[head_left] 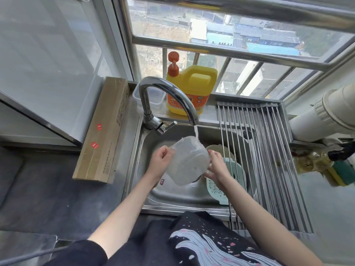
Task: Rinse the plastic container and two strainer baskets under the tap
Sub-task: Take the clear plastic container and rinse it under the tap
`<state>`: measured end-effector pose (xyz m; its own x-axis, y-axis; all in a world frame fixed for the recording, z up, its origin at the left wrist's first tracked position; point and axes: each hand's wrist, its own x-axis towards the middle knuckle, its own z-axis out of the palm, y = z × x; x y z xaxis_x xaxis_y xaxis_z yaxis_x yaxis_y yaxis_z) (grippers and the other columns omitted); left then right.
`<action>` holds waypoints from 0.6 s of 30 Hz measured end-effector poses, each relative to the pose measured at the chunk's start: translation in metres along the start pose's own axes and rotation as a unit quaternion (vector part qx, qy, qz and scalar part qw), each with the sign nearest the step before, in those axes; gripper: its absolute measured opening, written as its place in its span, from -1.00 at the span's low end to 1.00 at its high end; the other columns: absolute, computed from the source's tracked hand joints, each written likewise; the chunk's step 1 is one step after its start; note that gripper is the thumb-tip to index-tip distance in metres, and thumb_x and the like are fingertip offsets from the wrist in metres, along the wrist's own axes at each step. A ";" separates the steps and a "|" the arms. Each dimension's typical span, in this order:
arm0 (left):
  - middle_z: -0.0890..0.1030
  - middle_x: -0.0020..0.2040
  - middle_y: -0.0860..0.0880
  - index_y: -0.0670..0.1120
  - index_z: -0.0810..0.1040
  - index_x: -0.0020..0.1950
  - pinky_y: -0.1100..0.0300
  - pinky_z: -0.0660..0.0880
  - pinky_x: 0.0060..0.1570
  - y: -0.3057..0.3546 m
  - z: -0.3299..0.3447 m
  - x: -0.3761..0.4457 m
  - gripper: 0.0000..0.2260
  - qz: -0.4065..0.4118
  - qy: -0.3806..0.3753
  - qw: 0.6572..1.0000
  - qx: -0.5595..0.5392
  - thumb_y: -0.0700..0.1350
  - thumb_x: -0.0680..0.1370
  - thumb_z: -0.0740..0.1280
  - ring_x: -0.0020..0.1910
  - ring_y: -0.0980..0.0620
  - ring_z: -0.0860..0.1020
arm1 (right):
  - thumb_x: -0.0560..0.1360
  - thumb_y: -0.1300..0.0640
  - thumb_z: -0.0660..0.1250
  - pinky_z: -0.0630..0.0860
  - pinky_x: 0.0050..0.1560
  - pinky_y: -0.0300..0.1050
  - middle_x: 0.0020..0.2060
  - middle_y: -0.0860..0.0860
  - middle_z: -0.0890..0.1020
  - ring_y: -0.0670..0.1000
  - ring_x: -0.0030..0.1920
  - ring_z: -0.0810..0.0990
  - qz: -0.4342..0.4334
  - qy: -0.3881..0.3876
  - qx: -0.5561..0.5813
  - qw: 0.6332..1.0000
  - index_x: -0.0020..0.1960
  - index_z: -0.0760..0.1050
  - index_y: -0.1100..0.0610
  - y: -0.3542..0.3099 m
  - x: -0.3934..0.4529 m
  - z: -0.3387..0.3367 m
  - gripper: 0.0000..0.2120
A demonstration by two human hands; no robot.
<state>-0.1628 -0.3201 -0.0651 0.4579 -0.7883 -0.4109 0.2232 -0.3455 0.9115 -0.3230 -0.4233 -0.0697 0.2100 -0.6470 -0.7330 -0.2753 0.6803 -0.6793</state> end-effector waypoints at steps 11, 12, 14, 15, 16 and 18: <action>0.57 -0.02 -0.18 -0.21 0.49 0.19 0.08 0.46 -0.08 -0.009 -0.010 0.002 -0.49 -0.078 -0.068 0.974 -0.199 0.03 0.33 0.41 -0.06 -0.05 0.53 | 0.54 -0.13 0.18 0.52 -0.18 -0.04 -0.03 0.11 0.62 0.09 -0.11 0.59 -0.034 -0.081 -0.033 0.996 0.11 0.55 0.13 -0.012 0.008 -0.006 -0.62; 0.57 0.00 -0.18 -0.21 0.48 0.21 0.07 0.48 -0.06 -0.009 -0.010 0.003 -0.48 -0.083 -0.062 0.974 -0.201 0.03 0.35 0.40 -0.04 -0.06 0.53 | 0.54 -0.16 0.18 0.52 -0.17 -0.03 -0.05 0.13 0.63 0.10 -0.11 0.58 -0.021 -0.091 -0.020 0.995 0.15 0.54 0.17 -0.012 0.008 -0.006 -0.56; 0.59 -0.05 -0.14 -0.24 0.50 0.19 0.09 0.50 -0.08 -0.009 -0.010 0.008 -0.57 -0.096 -0.044 0.974 -0.198 0.00 0.43 0.36 -0.08 -0.03 0.54 | 0.59 -0.14 0.14 0.51 -0.10 0.02 -0.09 0.11 0.63 0.09 -0.13 0.58 0.011 -0.101 0.032 0.994 0.11 0.56 0.20 -0.013 0.010 -0.008 -0.57; 0.60 -0.10 -0.11 -0.22 0.52 0.12 0.11 0.49 -0.11 -0.006 -0.009 0.010 -0.68 -0.100 -0.041 0.974 -0.197 -0.03 0.49 0.33 -0.12 -0.01 0.53 | 0.61 -0.10 0.12 0.50 -0.07 0.04 -0.14 0.09 0.63 0.08 -0.16 0.58 0.036 -0.101 0.066 0.992 0.02 0.58 0.18 -0.014 0.013 -0.010 -0.60; 0.61 -0.14 -0.08 -0.20 0.55 0.07 0.12 0.48 -0.12 -0.003 -0.006 0.012 -0.77 -0.104 -0.045 0.973 -0.201 -0.06 0.55 0.27 -0.15 0.01 0.53 | 0.63 -0.07 0.11 0.48 -0.05 0.06 -0.17 0.07 0.62 0.07 -0.18 0.57 0.068 -0.096 0.106 0.987 -0.09 0.58 0.13 -0.012 0.017 -0.011 -0.62; 0.64 -0.18 -0.04 -0.16 0.60 0.03 0.18 0.49 -0.12 0.004 -0.004 0.017 -0.75 -0.117 -0.054 0.973 -0.193 -0.07 0.62 0.17 -0.18 0.07 0.57 | 0.60 -0.06 0.11 0.48 0.02 0.12 -0.11 0.04 0.60 0.11 -0.12 0.56 0.131 -0.081 0.164 0.974 -0.12 0.55 0.04 -0.012 0.020 -0.010 -0.69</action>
<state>-0.1502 -0.3330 -0.0685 0.2672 -0.7676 -0.5825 0.6267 -0.3208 0.7102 -0.3249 -0.4474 -0.0758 0.3244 -0.3910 -0.8613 -0.0312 0.9056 -0.4229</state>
